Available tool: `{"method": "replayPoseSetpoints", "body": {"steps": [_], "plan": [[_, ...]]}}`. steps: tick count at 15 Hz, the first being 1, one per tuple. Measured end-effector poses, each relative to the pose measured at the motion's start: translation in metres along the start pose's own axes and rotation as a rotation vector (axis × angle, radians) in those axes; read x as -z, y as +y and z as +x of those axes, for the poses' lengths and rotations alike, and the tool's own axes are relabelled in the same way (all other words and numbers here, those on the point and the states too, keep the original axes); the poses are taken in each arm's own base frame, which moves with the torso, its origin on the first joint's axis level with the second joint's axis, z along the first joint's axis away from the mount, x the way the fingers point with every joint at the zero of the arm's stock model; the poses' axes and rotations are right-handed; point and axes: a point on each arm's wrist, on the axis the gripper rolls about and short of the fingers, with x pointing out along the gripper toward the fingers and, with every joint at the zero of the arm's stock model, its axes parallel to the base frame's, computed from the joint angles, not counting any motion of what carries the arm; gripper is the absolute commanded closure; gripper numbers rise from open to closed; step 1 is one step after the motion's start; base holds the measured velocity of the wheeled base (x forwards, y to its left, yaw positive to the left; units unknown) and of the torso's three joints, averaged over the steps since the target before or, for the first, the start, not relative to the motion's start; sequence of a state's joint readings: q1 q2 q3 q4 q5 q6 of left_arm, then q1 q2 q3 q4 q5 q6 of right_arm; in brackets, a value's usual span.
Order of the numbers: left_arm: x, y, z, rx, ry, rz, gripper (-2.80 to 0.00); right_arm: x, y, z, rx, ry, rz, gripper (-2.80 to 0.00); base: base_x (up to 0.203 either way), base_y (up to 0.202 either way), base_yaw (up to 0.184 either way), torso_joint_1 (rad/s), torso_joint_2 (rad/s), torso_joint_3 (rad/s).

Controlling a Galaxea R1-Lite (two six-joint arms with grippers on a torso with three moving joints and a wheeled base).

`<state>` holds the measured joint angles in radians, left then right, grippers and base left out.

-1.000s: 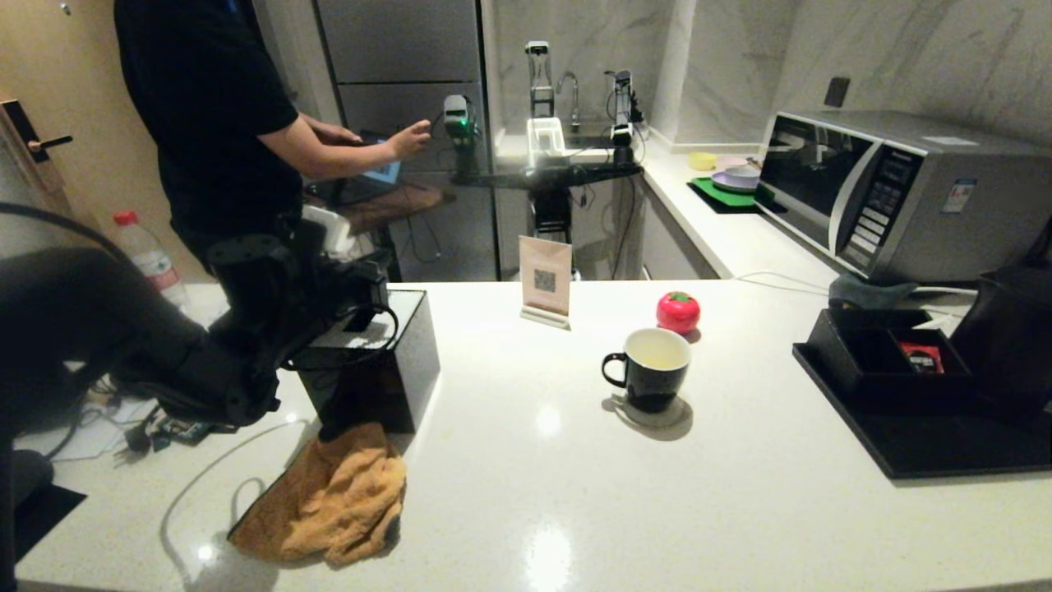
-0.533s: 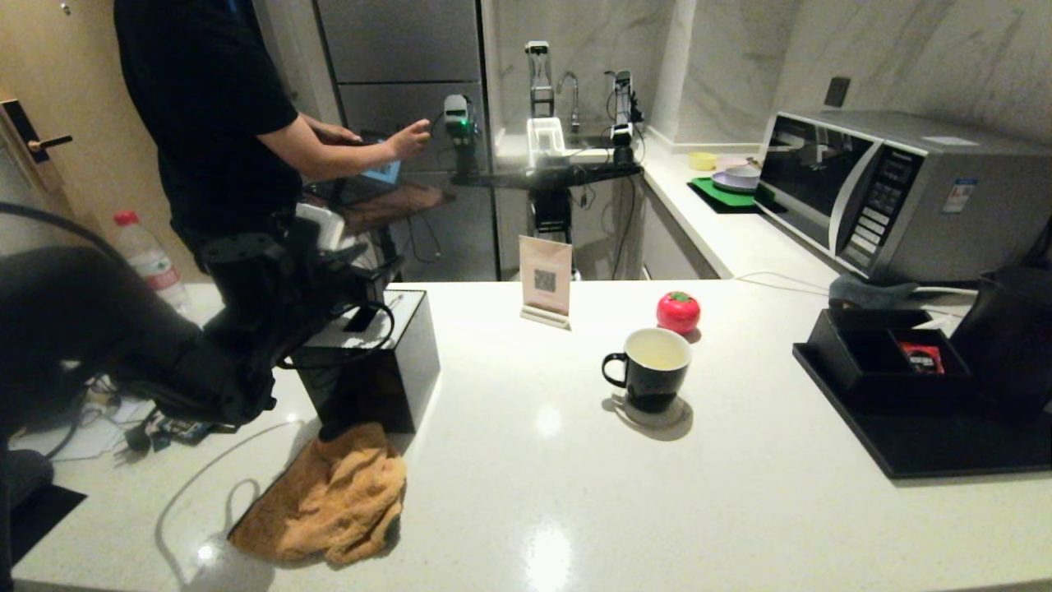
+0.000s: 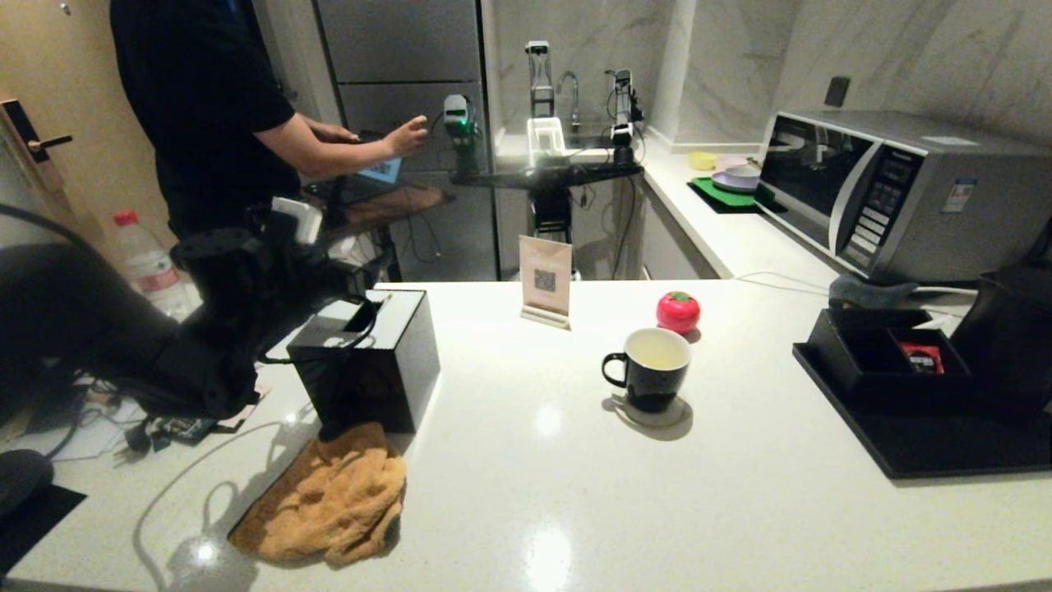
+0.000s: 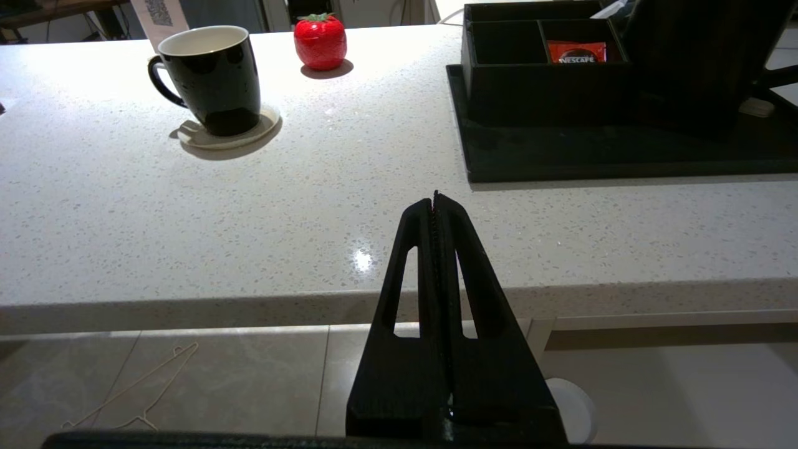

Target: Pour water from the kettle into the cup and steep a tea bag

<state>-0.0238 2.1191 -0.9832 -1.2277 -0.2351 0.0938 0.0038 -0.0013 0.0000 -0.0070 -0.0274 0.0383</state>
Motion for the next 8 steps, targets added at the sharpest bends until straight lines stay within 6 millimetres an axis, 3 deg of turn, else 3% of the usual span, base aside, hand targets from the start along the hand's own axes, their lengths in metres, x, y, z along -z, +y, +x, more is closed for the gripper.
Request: {"method": "replayPoseSetpoints", "body": {"steps": [8], "plan": [[0.0029, 0.003, 0.001, -0.007, 0.005, -0.002, -2.8, 0.0, 0.0, 0.0, 0.0, 0.0, 0.0, 0.0, 0.0, 0.0, 0.0, 0.0, 0.0, 0.0]]}}
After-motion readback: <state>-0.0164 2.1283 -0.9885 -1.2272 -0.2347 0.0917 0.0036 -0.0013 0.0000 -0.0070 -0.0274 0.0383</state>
